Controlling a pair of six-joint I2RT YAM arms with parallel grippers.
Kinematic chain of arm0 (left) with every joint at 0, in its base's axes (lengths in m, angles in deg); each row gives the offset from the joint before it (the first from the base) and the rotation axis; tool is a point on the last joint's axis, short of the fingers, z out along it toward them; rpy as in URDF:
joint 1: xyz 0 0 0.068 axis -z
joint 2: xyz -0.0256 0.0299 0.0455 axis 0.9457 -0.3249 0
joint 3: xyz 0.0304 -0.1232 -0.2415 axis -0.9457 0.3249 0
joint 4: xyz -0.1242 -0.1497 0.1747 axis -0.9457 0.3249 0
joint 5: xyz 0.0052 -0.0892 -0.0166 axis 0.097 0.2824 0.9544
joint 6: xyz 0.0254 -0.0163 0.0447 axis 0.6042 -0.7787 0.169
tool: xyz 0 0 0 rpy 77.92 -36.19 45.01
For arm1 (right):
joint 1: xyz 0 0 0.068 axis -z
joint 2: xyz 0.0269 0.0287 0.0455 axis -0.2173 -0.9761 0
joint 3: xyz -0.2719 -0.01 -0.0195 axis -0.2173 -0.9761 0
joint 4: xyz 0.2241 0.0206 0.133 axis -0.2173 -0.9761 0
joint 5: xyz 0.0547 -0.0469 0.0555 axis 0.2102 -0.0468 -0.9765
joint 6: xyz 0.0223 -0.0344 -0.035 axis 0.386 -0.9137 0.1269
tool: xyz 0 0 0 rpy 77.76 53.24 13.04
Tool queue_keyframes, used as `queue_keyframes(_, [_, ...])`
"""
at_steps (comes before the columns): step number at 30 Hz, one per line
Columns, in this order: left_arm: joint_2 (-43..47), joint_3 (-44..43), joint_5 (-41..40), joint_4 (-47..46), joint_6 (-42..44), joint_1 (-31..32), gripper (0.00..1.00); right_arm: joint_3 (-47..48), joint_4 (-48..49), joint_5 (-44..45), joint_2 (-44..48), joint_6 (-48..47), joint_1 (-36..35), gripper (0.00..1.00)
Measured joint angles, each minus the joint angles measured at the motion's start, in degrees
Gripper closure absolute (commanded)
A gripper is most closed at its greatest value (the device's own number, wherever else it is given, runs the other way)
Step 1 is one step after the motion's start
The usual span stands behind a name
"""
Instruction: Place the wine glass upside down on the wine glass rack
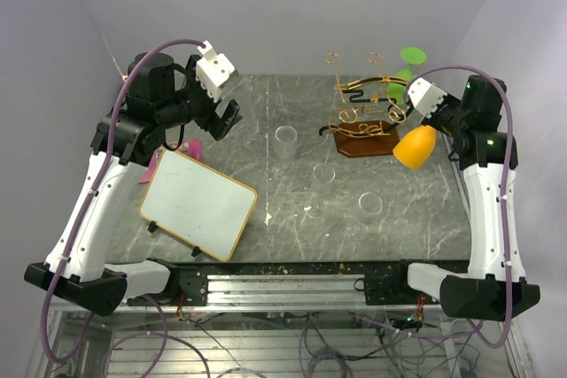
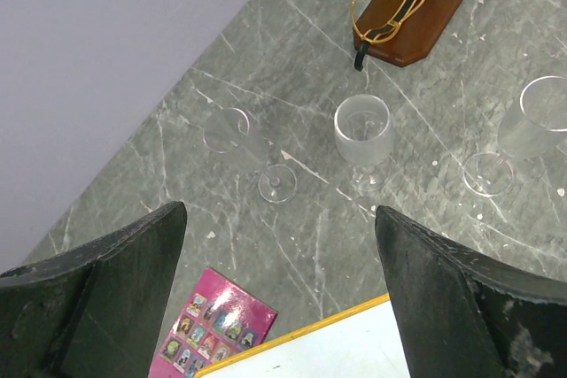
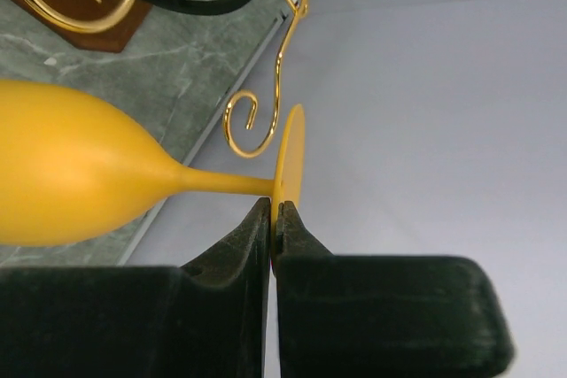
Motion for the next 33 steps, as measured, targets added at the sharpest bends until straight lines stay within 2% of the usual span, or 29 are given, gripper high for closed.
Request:
queue_keyframes(15, [0.0, 0.07, -0.5, 0.0, 0.59, -0.2, 0.02, 1.2, 1.6, 0.46, -5.05, -5.77, -4.07, 1.0])
queue_keyframes(33, [-0.33, 0.55, -0.44, -0.02, 0.57, -1.09, 0.02, -1.36, 12.11, 10.58, -9.86, -8.15, -6.75, 1.0])
